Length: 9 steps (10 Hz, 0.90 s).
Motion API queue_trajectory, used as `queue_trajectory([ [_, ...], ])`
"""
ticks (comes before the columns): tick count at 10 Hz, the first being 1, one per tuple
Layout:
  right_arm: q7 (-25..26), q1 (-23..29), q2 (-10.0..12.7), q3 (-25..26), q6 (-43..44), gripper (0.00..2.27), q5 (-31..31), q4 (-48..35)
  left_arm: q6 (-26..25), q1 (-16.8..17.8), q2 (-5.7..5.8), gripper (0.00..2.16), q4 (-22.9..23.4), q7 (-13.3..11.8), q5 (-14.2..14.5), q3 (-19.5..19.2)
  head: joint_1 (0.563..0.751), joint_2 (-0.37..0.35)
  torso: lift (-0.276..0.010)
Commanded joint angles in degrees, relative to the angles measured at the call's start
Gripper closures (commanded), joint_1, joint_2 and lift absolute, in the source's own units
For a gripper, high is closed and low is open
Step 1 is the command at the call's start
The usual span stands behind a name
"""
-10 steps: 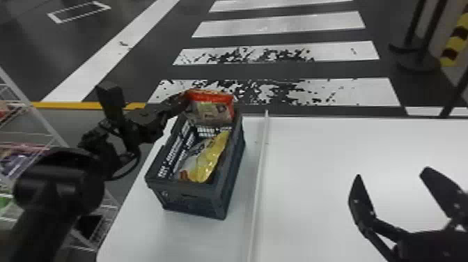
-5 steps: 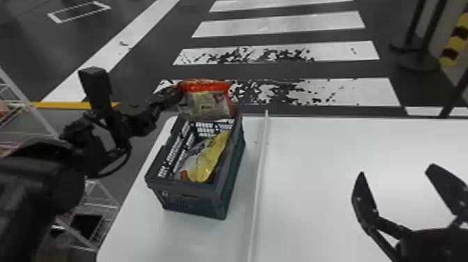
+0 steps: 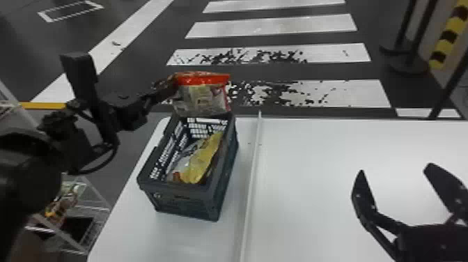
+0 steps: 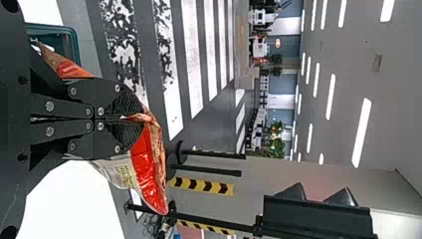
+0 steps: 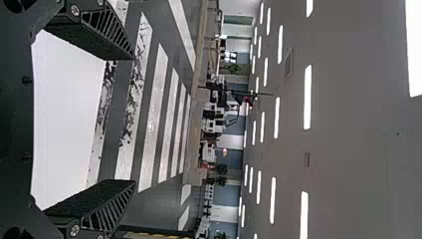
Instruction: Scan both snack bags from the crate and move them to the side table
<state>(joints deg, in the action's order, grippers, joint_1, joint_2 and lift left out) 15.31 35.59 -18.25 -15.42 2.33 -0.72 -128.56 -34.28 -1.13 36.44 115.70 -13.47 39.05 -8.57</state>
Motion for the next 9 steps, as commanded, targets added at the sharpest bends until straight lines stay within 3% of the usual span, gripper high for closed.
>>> queue_trajectory([
  [1, 0.1, -0.5, 0.3, 0.7, 0.2, 0.11, 0.0, 0.9, -1.2, 0.4, 0.21, 2.04, 2.3, 0.5, 0.8, -0.1, 0.684, 0.181, -0.095],
  [4, 0.1, -0.7, 0.3, 1.3, 0.2, 0.11, 0.4, 1.0, -2.4, 0.2, 0.48, 2.06, 6.1, 0.9, 1.0, -0.1, 0.669, 0.147, -0.095],
  [7, 0.7, -0.9, 0.7, 2.8, 0.2, 0.11, 0.7, 1.2, -2.4, -1.0, 0.57, 2.06, 9.5, 1.0, 0.9, 0.7, 0.668, 0.115, -0.095],
  [9, 0.9, -0.3, 0.8, 4.6, 0.5, 0.11, 1.2, 1.2, -2.4, -0.5, 1.53, 2.06, 10.2, 0.6, 0.9, 2.5, 0.668, 0.089, -0.095],
])
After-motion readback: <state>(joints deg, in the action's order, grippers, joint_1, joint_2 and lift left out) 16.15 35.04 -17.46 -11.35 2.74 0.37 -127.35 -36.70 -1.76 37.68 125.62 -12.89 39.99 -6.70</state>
